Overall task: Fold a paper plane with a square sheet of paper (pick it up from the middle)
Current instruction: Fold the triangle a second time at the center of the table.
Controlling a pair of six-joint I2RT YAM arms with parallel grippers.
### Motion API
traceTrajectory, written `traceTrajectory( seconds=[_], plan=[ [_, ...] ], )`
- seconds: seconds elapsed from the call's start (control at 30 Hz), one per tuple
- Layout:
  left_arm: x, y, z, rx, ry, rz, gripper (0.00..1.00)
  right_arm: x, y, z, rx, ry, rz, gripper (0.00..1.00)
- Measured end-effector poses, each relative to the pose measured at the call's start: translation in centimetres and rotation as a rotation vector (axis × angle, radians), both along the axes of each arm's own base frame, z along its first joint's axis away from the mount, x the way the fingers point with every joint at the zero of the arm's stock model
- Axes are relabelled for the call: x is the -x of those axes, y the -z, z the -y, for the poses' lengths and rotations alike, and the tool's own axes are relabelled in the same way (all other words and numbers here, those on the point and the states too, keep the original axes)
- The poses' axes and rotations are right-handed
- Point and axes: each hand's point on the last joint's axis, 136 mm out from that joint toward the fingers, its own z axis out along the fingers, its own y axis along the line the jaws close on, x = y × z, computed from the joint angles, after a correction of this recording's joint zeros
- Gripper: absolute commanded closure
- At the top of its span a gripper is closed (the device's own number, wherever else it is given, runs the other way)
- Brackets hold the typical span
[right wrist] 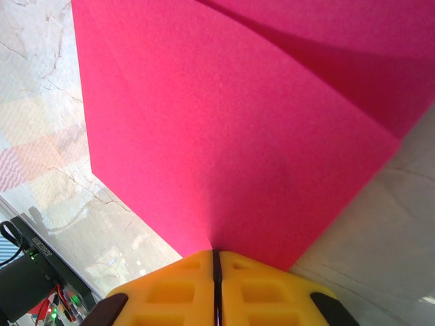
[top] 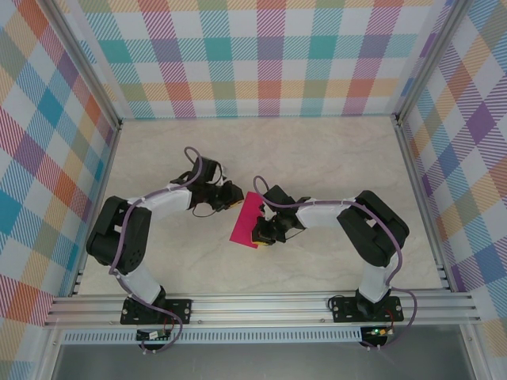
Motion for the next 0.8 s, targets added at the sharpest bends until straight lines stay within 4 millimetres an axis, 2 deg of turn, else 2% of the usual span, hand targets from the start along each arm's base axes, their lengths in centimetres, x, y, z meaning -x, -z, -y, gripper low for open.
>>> traceTrajectory(
  seconds=[0.17,0.33,0.63,0.8],
  plan=[
    [1.9,2.9,2.0,0.006,0.089,-0.073,0.86,0.0,0.0,0.0,0.002,0.001,0.003,0.91],
    [3.3,5.3,2.2,-0.008,0.112,-0.132,0.86,-0.1,0.0,0.0,0.002,0.003,0.002,0.91],
    [3.2,6.2,2.0,-0.029,0.126,-0.120,0.86,0.0,-0.2,0.0,0.001,0.004,0.001,0.89],
    [3.2,6.2,2.1,-0.019,0.132,-0.107,0.86,0.2,-1.1,0.2,0.001,0.005,0.000,0.87]
  ],
)
